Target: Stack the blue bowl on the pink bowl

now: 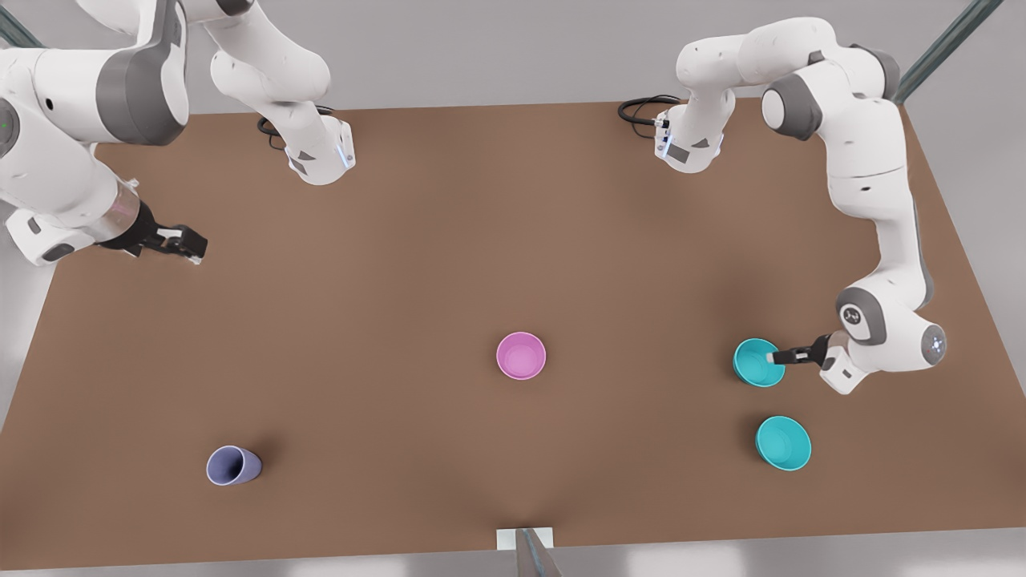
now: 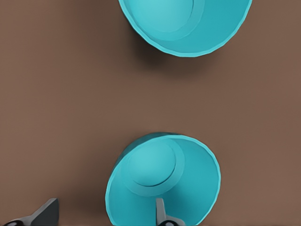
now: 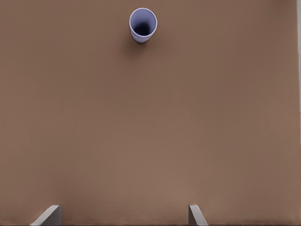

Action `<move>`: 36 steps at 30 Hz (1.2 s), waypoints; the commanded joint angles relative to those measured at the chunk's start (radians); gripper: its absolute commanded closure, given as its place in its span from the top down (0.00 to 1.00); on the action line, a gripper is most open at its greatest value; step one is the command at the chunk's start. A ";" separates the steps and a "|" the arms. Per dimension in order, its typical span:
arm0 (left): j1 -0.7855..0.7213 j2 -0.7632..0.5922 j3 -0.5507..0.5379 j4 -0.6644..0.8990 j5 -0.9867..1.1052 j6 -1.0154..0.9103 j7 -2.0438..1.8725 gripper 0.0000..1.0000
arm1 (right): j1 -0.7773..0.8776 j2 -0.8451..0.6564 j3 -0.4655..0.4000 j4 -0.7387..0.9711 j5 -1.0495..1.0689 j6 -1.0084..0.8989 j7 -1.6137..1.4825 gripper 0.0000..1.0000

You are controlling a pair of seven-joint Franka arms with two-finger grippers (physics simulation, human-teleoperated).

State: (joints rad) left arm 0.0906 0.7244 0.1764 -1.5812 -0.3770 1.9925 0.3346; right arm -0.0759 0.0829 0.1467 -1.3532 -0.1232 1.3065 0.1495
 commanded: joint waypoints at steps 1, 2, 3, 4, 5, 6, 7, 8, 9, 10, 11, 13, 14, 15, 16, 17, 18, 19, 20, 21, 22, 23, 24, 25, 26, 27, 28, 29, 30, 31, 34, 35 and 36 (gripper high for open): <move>-0.002 0.009 0.000 -0.008 -0.008 0.039 0.216 1.00 | -0.001 -0.026 0.001 -0.055 0.005 0.030 -0.263 1.00; -0.002 0.018 0.000 -0.008 -0.008 0.039 0.216 1.00 | -0.001 -0.025 0.001 -0.063 0.007 0.036 -0.261 1.00; -0.003 0.023 0.000 -0.008 -0.008 0.039 0.215 0.94 | -0.001 -0.025 -0.001 -0.061 0.005 0.036 -0.261 1.00; -0.005 0.023 0.000 -0.008 -0.008 0.039 0.215 0.78 | -0.001 -0.020 0.001 -0.061 0.004 0.036 -0.261 1.00; -0.006 0.023 0.000 -0.007 -0.008 0.035 0.210 0.52 | -0.001 -0.018 0.001 -0.060 0.004 0.036 -0.261 1.00; -0.006 0.023 0.000 -0.008 -0.008 0.028 0.208 0.28 | -0.001 -0.015 0.001 -0.060 0.004 0.034 -0.261 1.00; -0.006 0.021 0.000 -0.008 -0.008 0.020 0.208 0.21 | 0.001 -0.009 -0.001 -0.057 0.004 0.033 -0.260 1.00; -0.008 0.023 0.000 -0.008 -0.008 0.016 0.208 0.21 | 0.001 -0.008 -0.007 -0.057 0.004 0.033 -0.260 1.00; -0.009 0.023 0.000 -0.008 -0.008 0.015 0.205 0.21 | 0.001 -0.009 -0.007 -0.055 0.004 0.033 -0.260 1.00; -0.011 0.018 0.000 -0.008 -0.008 0.015 0.181 0.21 | 0.001 -0.009 -0.007 -0.055 0.005 0.033 -0.260 1.00; -0.012 0.009 0.000 -0.007 -0.005 0.014 0.181 0.21 | -0.001 -0.009 -0.007 -0.055 0.005 0.031 -0.260 1.00; -0.028 -0.033 0.000 -0.005 0.003 -0.011 0.179 0.21 | -0.001 -0.009 -0.007 -0.055 0.005 0.030 -0.260 1.00; -0.043 -0.066 0.002 -0.005 0.007 -0.037 0.144 0.21 | -0.001 -0.009 -0.007 -0.053 0.005 0.028 -0.260 1.00; -0.072 -0.101 0.005 -0.005 0.045 -0.069 0.084 0.21 | -0.001 -0.009 -0.007 -0.053 0.005 0.027 -0.261 1.00; -0.141 -0.169 0.005 -0.005 0.092 -0.125 -0.052 0.21 | -0.001 -0.009 -0.007 -0.053 0.005 0.027 -0.263 1.00; -0.207 -0.212 0.005 -0.005 0.118 -0.161 -0.159 0.21 | 0.001 -0.006 -0.009 -0.053 0.005 0.027 -0.265 1.00; -0.316 -0.250 0.003 -0.005 0.165 -0.184 -0.320 0.21 | 0.001 -0.005 -0.015 -0.050 0.005 0.027 -0.266 1.00; -0.376 -0.255 0.002 -0.005 0.165 -0.184 -0.400 0.21 | 0.001 -0.006 -0.015 -0.050 0.005 0.027 -0.266 1.00; -0.477 -0.254 0.002 -0.002 0.164 -0.184 -0.524 0.21 | 0.001 -0.009 -0.015 -0.052 0.005 0.025 -0.266 1.00; -0.525 -0.247 -0.024 0.027 0.164 -0.184 -0.630 0.21 | 0.001 -0.009 -0.015 -0.052 0.007 0.025 -0.268 1.00; -0.572 -0.240 -0.024 0.050 0.164 -0.184 -0.699 0.21 | 0.004 -0.002 -0.015 -0.052 0.005 0.025 -0.265 1.00; -0.630 -0.214 -0.024 0.095 0.161 -0.184 -0.787 0.21 | 0.004 0.012 -0.015 -0.052 0.005 0.027 -0.263 1.00; -0.661 -0.192 -0.026 0.125 0.161 -0.184 -0.827 0.21 | 0.002 0.017 -0.015 -0.052 0.005 0.027 -0.263 1.00; -0.710 -0.146 -0.026 0.165 0.156 -0.184 -0.836 0.21 | 0.002 0.018 -0.015 -0.053 0.005 0.027 -0.263 1.00; -0.747 -0.068 -0.026 0.260 0.147 -0.184 -0.899 0.21 | 0.002 0.023 -0.015 -0.055 0.007 0.028 -0.263 1.00; -0.767 -0.016 -0.028 0.332 0.135 -0.184 -0.946 0.21 | 0.002 0.031 -0.015 -0.046 0.004 0.034 -0.263 1.00; -0.796 0.070 -0.028 0.454 0.135 -0.182 -1.043 0.21 | 0.002 0.032 -0.015 -0.047 0.005 0.036 -0.263 1.00; -0.798 0.087 -0.028 0.466 0.115 -0.179 -1.046 0.21 | 0.002 0.032 -0.015 -0.047 -0.004 0.043 -0.266 1.00; -0.798 0.105 -0.028 0.474 0.101 -0.178 -1.046 0.21 | 0.002 0.032 -0.013 -0.046 -0.007 0.056 -0.272 1.00; -0.798 0.136 -0.028 0.500 0.087 -0.169 -1.048 0.21 | 0.002 0.032 -0.013 -0.046 -0.007 0.059 -0.272 1.00; -0.795 0.176 -0.026 0.527 0.076 -0.169 -1.051 0.21 | 0.002 0.032 -0.013 -0.050 -0.003 0.060 -0.275 1.00; -0.792 0.181 -0.024 0.527 0.076 -0.169 -1.049 0.21 | 0.002 0.032 -0.013 -0.049 -0.003 0.060 -0.275 1.00; -0.785 0.185 -0.024 0.527 0.076 -0.169 -1.049 0.21 | 0.002 0.034 -0.013 -0.049 -0.003 0.060 -0.275 1.00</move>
State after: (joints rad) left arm -0.6969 0.9076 0.1513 -1.0560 -0.2865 1.8256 -0.2543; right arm -0.0733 0.1169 0.1331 -1.4026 -0.1266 1.3587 -0.0822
